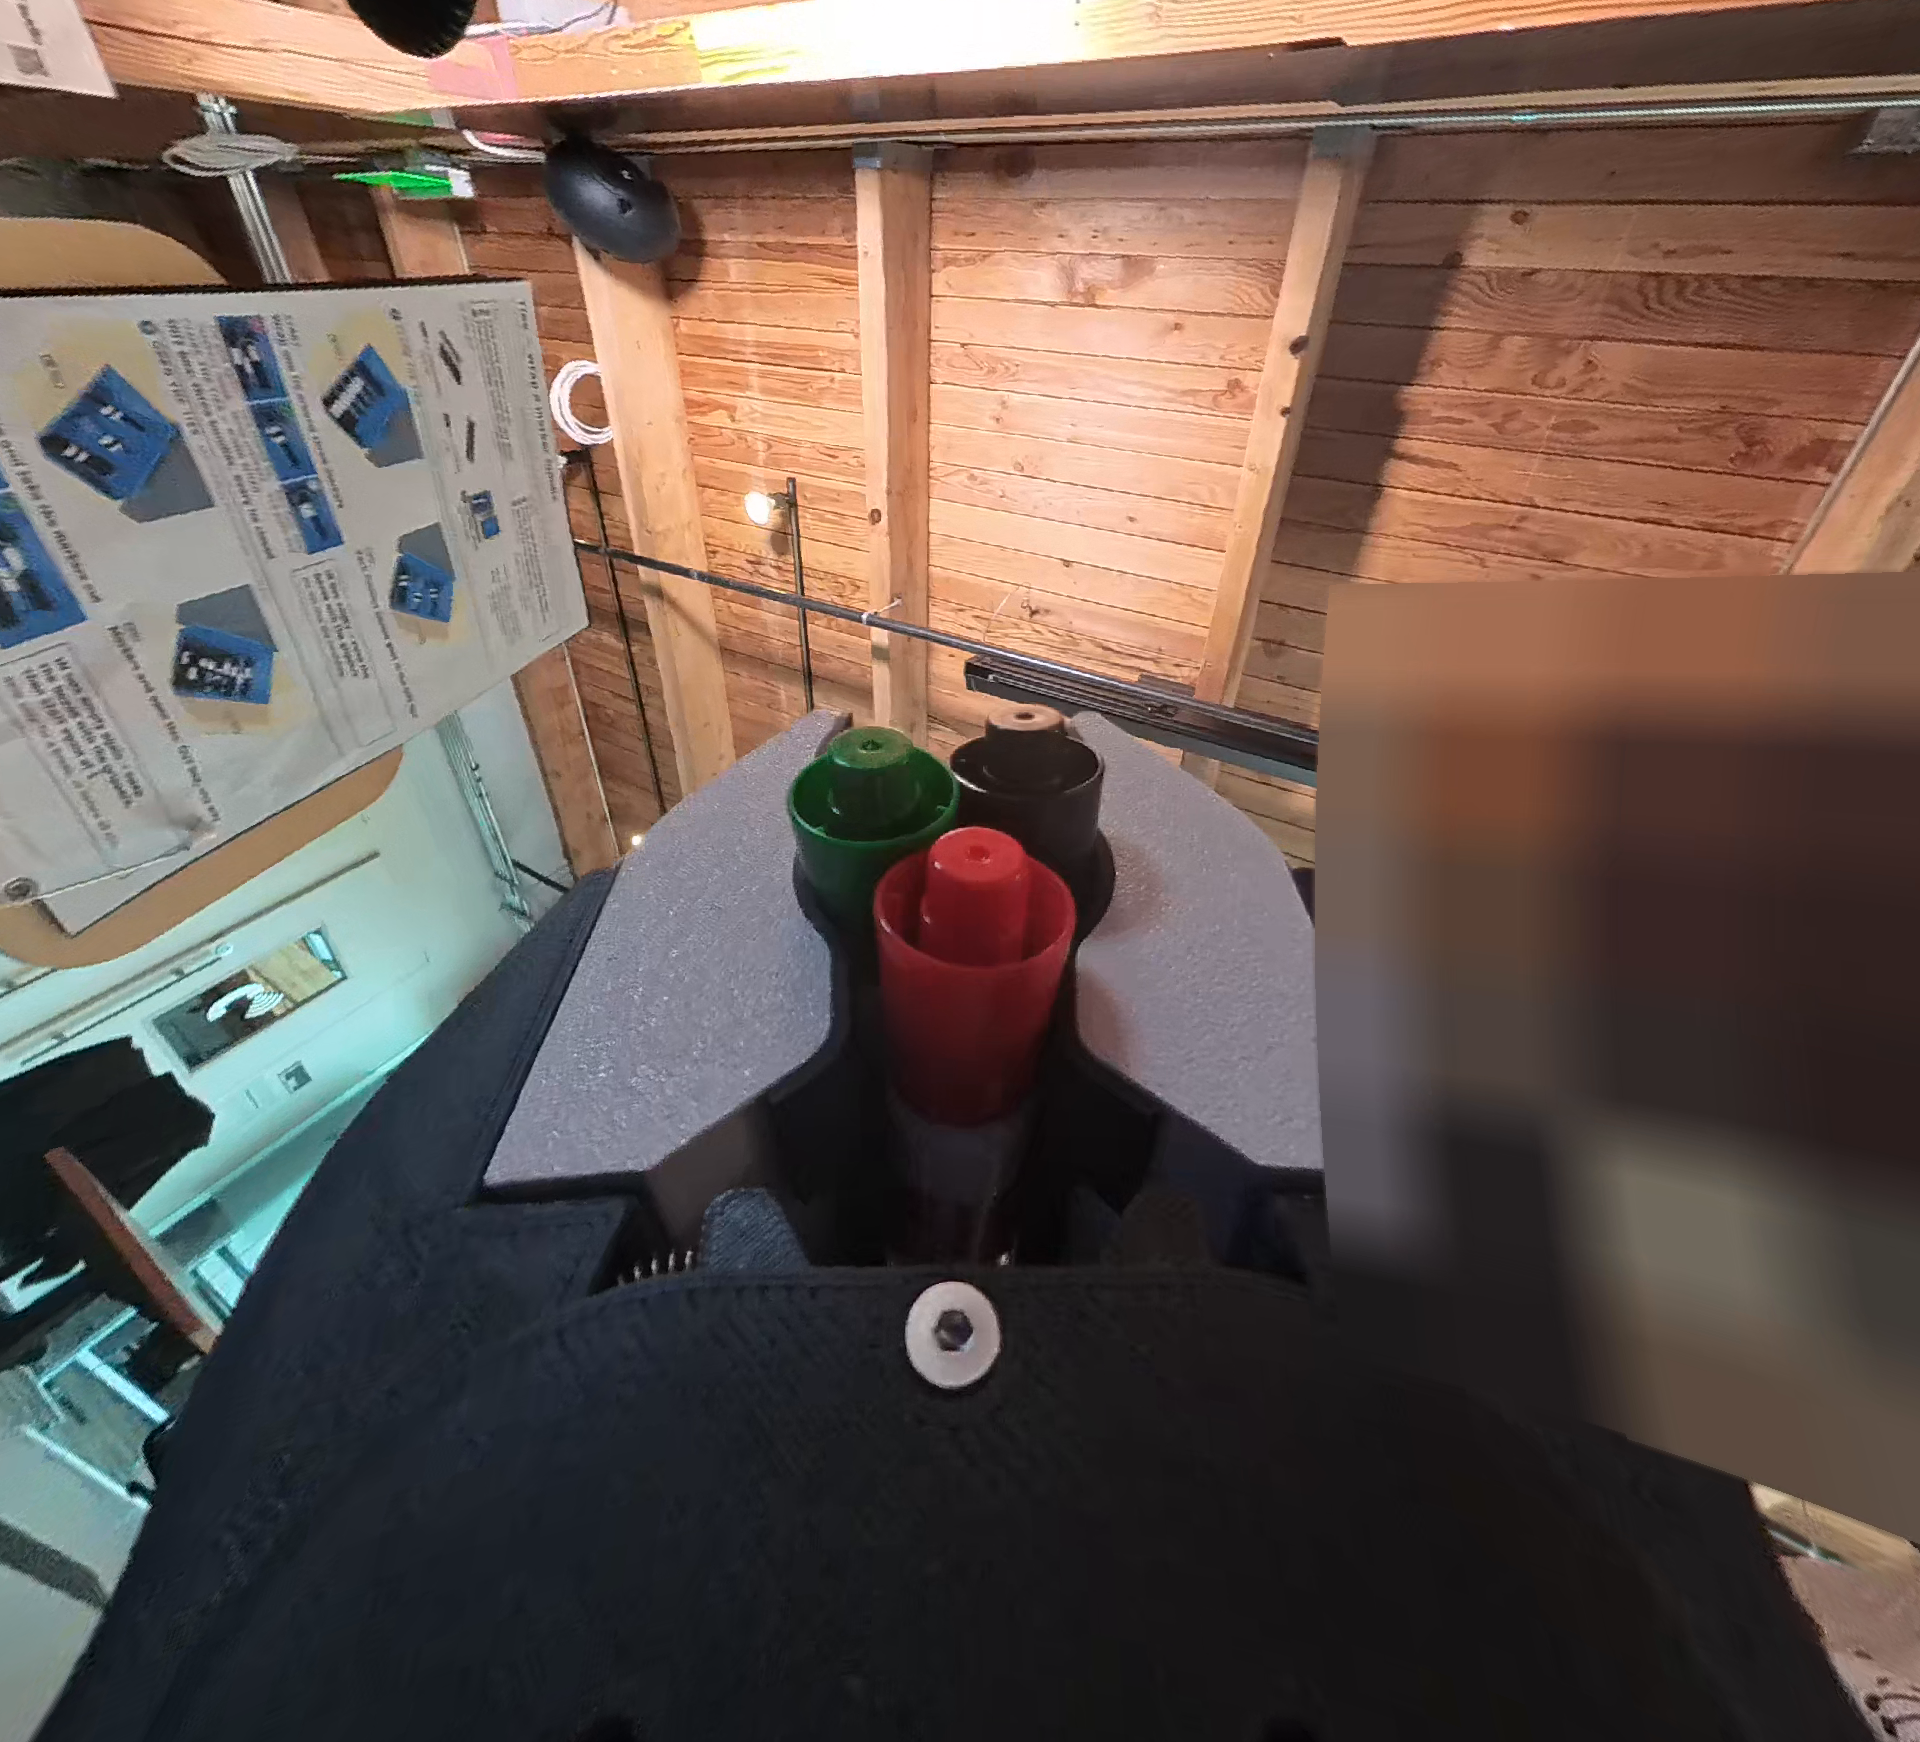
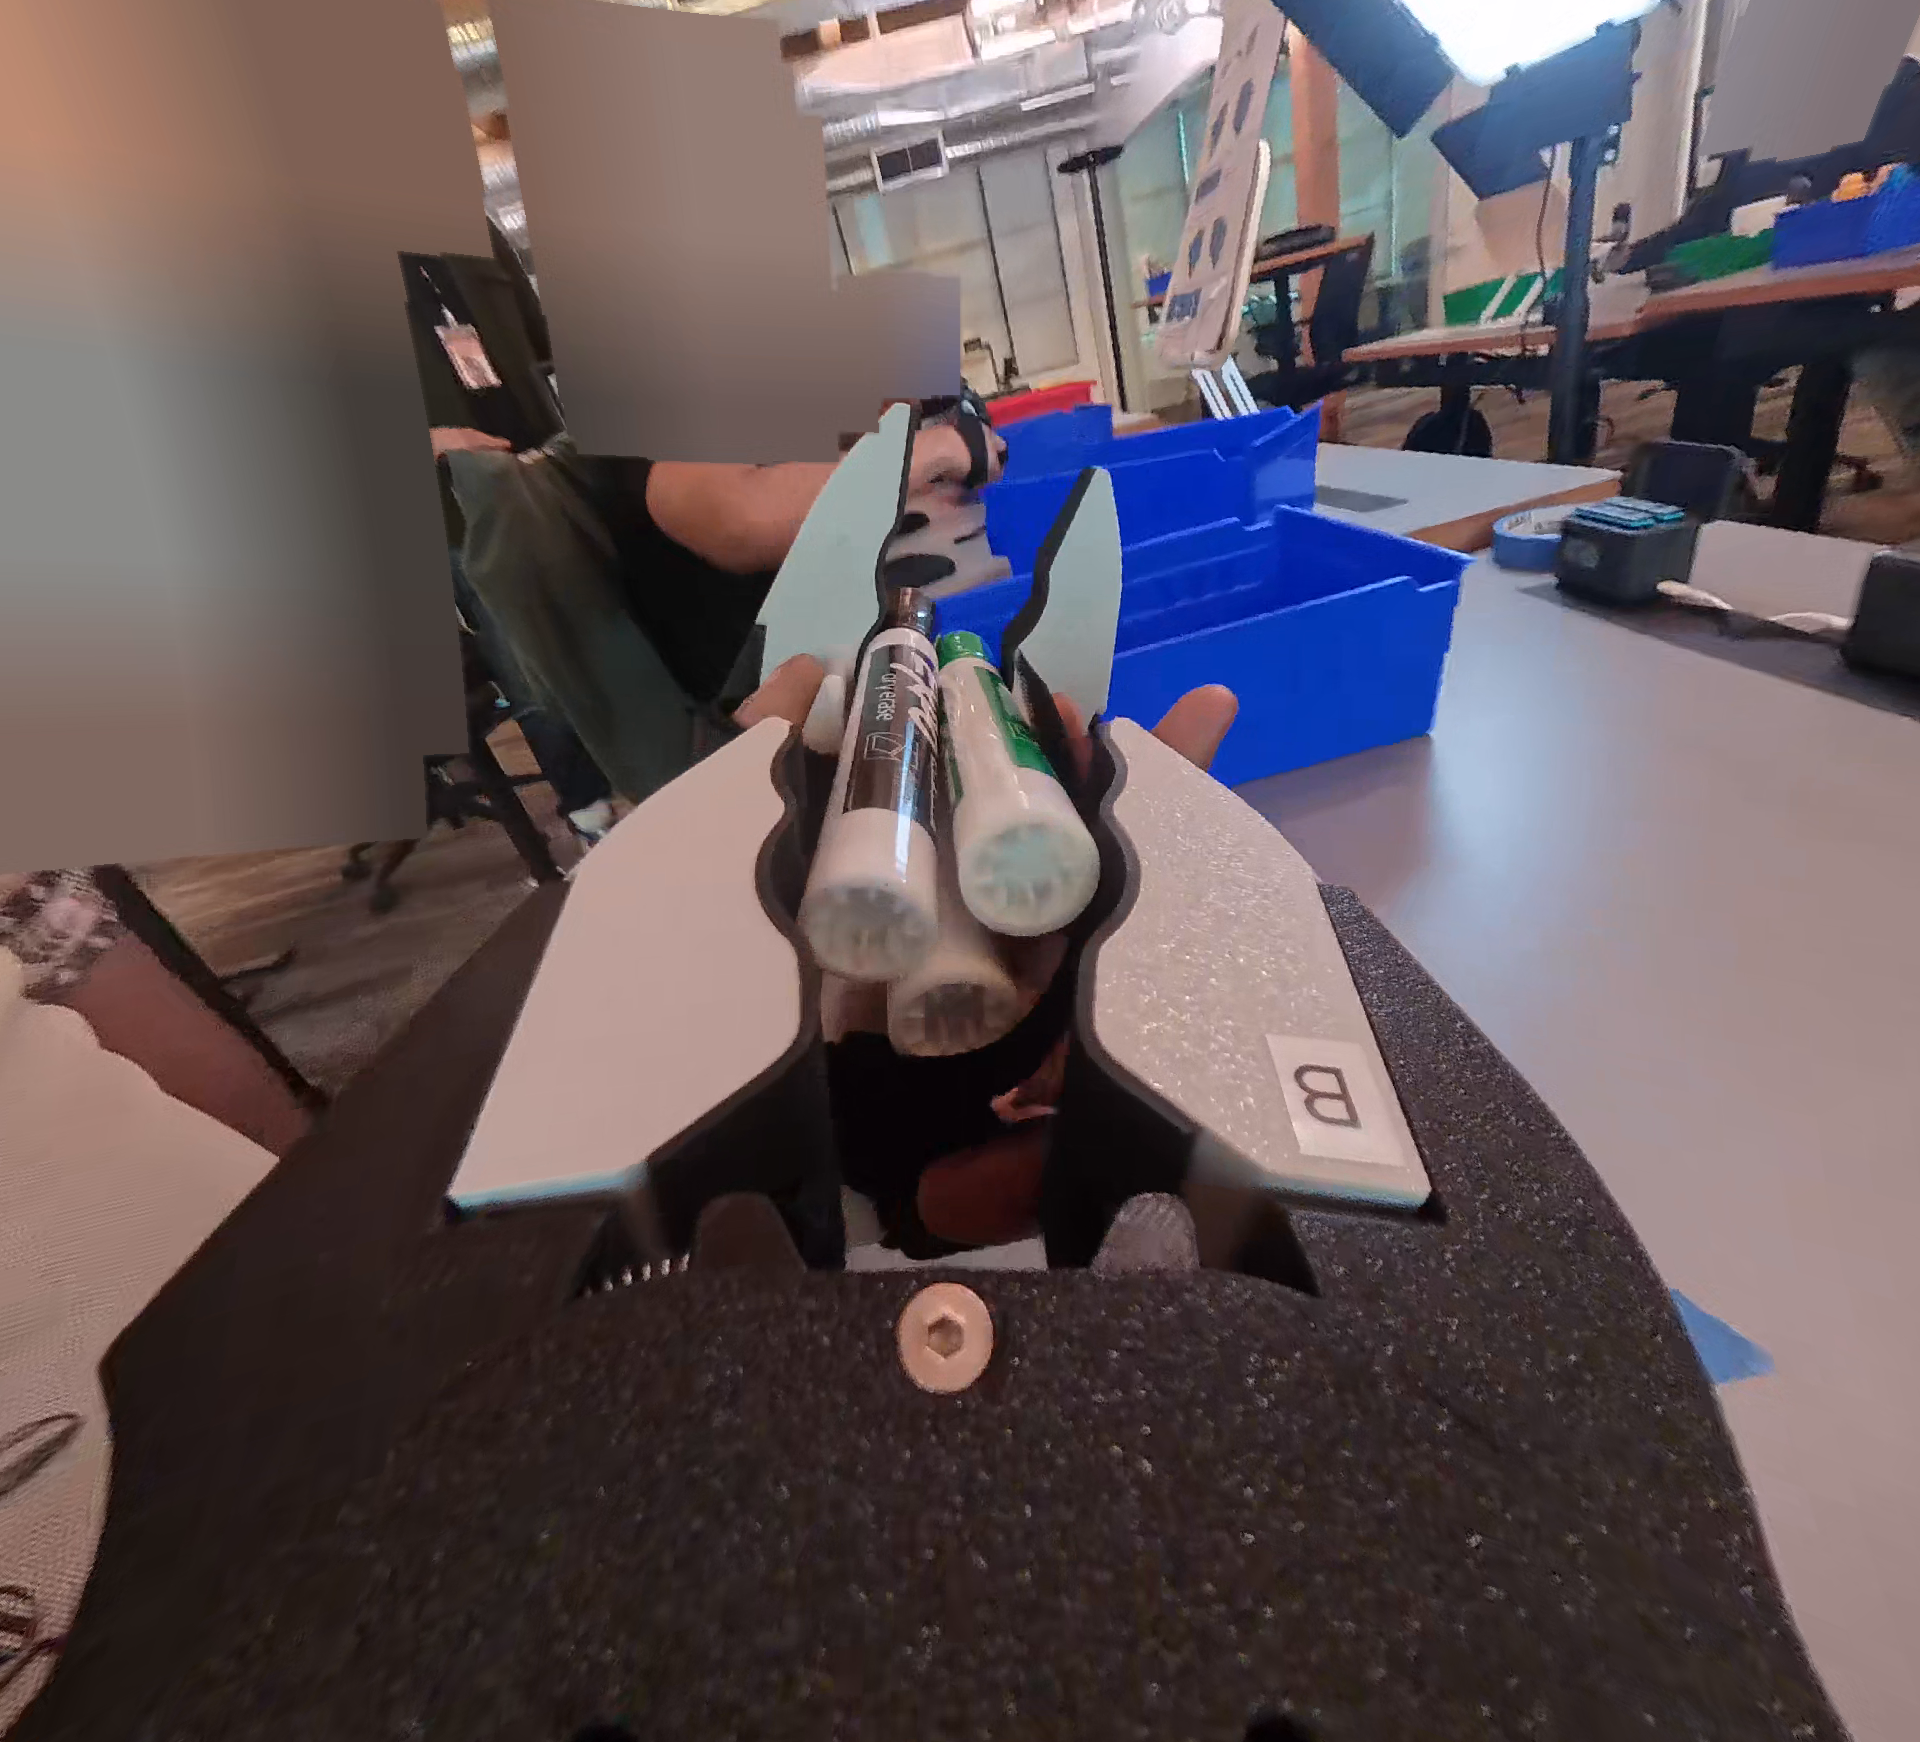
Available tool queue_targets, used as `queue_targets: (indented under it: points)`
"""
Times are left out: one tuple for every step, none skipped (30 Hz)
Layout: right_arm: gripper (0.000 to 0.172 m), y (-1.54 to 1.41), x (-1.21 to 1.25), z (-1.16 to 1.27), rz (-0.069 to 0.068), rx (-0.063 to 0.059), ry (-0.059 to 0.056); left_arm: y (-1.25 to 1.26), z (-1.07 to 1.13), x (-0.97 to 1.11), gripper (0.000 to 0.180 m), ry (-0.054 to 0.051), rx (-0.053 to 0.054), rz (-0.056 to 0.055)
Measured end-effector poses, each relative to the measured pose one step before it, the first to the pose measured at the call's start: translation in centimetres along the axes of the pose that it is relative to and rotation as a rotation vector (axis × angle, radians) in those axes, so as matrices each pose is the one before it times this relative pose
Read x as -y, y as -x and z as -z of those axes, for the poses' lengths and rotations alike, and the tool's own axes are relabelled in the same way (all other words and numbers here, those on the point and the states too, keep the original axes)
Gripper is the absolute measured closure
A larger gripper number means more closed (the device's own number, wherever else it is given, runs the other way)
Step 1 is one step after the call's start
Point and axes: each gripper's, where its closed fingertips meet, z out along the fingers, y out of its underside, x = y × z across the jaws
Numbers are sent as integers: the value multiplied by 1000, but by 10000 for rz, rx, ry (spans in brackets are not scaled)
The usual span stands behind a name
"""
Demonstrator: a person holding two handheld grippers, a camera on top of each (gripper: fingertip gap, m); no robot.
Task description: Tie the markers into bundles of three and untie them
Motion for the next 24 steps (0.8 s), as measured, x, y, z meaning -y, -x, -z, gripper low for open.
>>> queue_targets:
  points:
    - [116,-169,-95,-2,285,-150,144,436,301,119,142,-20,163,152]
    - [109,-33,-33,22,264,-72,124,595,353,225,143,-86,272,196]
    - [104,141,-128,2,120,84,206,395,307,297,143,-110,137,139]
    - [102,335,-233,-22,30,259,260,280,212,207,143,-28,109,79]
    - [98,325,-201,-8,1,265,199,139,116,95,143,61,62,41]
    - [92,123,-85,67,33,117,128,3,44,62,143,81,4,-42]
    - [86,65,1,182,113,77,104,-140,27,192,143,-29,-84,-51]
    - [81,101,18,293,133,113,130,-90,-2,159,143,-5,-51,-17]
    - [76,264,-25,420,111,234,162,-144,6,188,142,-7,-102,-54]
    - [74,476,-261,553,129,377,283,-120,5,236,142,-26,-70,-8]
    - [72,459,-657,656,199,342,454,31,17,239,142,-28,27,54]
    - [75,397,-1149,711,303,255,599,50,22,169,142,9,36,38]
    - [81,329,-1440,616,302,165,599,104,15,-14,142,143,72,-31]
    - [95,33,-1462,380,203,-45,468,102,29,-13,142,132,83,-96]
    - [107,-75,-1271,53,27,-104,297,36,54,80,142,13,18,-41]
    - [112,-21,-1033,-248,-178,-42,194,45,56,87,142,-8,-4,24]
    - [118,119,-885,-386,-110,33,242,193,33,-44,142,95,85,-20]
    - [118,-26,-586,-365,309,-202,225,275,42,12,142,60,147,-67]
    - [117,-277,-109,-208,971,-627,53,240,65,156,142,-60,135,-12]
    - [115,-397,418,59,1555,-980,-185,291,55,176,143,-66,169,61]
    - [117,-430,867,302,1792,-1071,-372,425,47,121,142,-11,237,83]
    - [118,-314,842,275,1724,-867,-226,542,42,116,142,-9,320,15]
    - [121,427,480,51,1574,-186,43,509,30,217,142,-82,284,-14]
    - [122,924,131,-170,1458,259,266,420,-12,225,142,-72,245,23]
